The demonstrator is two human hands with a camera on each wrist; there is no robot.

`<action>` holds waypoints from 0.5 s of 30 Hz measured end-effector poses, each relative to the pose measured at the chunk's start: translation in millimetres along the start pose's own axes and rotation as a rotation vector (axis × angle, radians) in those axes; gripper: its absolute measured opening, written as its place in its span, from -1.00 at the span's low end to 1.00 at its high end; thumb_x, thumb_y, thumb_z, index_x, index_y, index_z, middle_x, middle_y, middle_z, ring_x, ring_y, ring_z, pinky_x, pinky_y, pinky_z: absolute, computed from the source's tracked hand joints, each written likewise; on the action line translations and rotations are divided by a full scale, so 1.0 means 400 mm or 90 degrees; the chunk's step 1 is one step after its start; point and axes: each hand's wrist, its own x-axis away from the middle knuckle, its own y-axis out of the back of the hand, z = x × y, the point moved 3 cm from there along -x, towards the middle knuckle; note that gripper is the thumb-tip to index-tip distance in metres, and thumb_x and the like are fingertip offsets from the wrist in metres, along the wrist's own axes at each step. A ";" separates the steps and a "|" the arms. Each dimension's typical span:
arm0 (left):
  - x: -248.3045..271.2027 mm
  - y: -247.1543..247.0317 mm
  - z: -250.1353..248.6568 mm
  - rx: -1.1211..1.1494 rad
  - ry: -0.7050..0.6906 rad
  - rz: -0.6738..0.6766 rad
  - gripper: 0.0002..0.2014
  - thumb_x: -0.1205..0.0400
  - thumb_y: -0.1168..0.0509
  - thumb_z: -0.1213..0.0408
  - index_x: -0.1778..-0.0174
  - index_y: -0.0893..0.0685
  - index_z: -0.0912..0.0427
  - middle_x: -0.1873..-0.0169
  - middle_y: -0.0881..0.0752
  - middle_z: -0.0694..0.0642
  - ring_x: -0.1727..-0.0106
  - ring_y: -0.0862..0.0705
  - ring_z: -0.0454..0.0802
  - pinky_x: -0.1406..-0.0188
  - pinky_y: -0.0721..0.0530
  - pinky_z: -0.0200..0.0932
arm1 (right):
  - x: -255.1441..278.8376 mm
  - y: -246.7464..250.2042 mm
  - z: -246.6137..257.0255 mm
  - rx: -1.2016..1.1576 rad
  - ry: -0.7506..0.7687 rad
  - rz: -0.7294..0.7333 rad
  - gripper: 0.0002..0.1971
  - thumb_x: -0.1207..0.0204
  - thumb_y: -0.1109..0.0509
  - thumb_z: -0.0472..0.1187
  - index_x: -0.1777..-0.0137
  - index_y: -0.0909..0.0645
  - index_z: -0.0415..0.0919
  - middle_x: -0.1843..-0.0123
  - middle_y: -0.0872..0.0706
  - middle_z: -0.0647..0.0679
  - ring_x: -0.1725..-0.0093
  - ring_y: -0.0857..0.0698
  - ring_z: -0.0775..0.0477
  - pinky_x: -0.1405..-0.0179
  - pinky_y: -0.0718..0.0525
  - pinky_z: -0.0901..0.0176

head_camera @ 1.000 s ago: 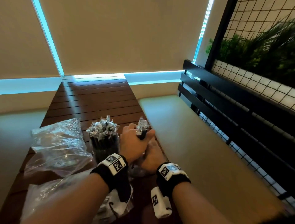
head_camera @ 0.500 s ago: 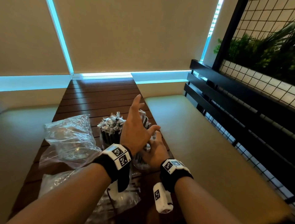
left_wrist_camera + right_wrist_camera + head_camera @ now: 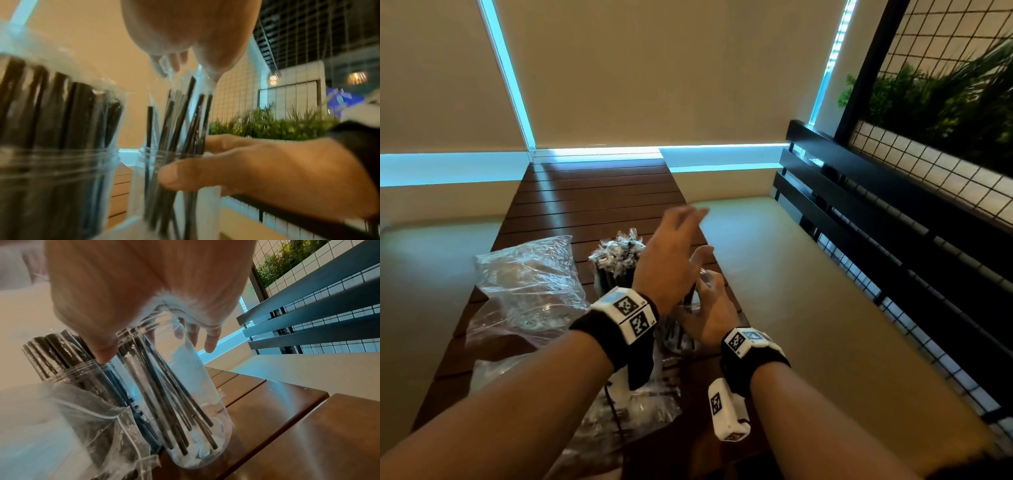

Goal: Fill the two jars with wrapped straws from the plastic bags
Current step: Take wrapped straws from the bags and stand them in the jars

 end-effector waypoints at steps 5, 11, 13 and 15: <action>0.054 -0.078 0.087 -0.219 -0.036 0.311 -0.79 -0.73 -0.18 0.32 -0.20 -0.66 0.22 -0.27 -0.62 0.12 -0.42 -0.57 0.13 -0.51 -0.41 -0.01 | -0.009 -0.008 -0.001 0.015 -0.015 0.022 -0.40 -0.30 -0.40 0.18 -0.39 -0.41 0.26 -0.58 -0.22 0.12 -0.36 -0.60 -0.27 -0.30 -0.64 -0.26; -0.010 -0.006 0.018 -0.117 -0.060 0.109 -0.56 -0.72 -0.10 0.30 -0.54 -0.40 0.32 -0.47 -0.46 0.25 -0.51 -0.43 0.21 -0.57 -0.38 0.20 | -0.003 0.023 0.023 -0.009 -0.045 -0.024 -0.01 -0.14 -0.34 0.59 -0.56 -0.19 0.22 -0.58 -0.23 -0.06 -0.50 -0.45 -0.28 -0.40 -0.53 -0.35; -0.033 0.042 -0.002 -0.095 -0.063 0.013 -0.64 -0.69 -0.15 0.25 -0.38 -0.55 0.28 -0.29 -0.56 0.20 -0.29 -0.56 0.14 -0.29 -0.60 0.10 | 0.008 0.056 0.049 0.046 -0.071 -0.075 0.03 -0.12 -0.31 0.64 -0.58 -0.18 0.22 -0.59 -0.25 -0.09 -0.52 -0.41 -0.26 -0.45 -0.46 -0.33; -0.035 0.089 -0.011 -0.121 -0.062 -0.020 -0.78 -0.67 -0.21 0.19 -0.15 -0.63 0.18 -0.06 -0.61 0.10 -0.01 -0.61 0.04 0.06 -0.69 -0.01 | 0.014 0.096 0.081 0.109 -0.072 -0.110 -0.03 -0.19 -0.37 0.60 -0.54 -0.25 0.14 -0.47 -0.36 -0.08 -0.43 -0.44 -0.20 -0.40 -0.49 -0.22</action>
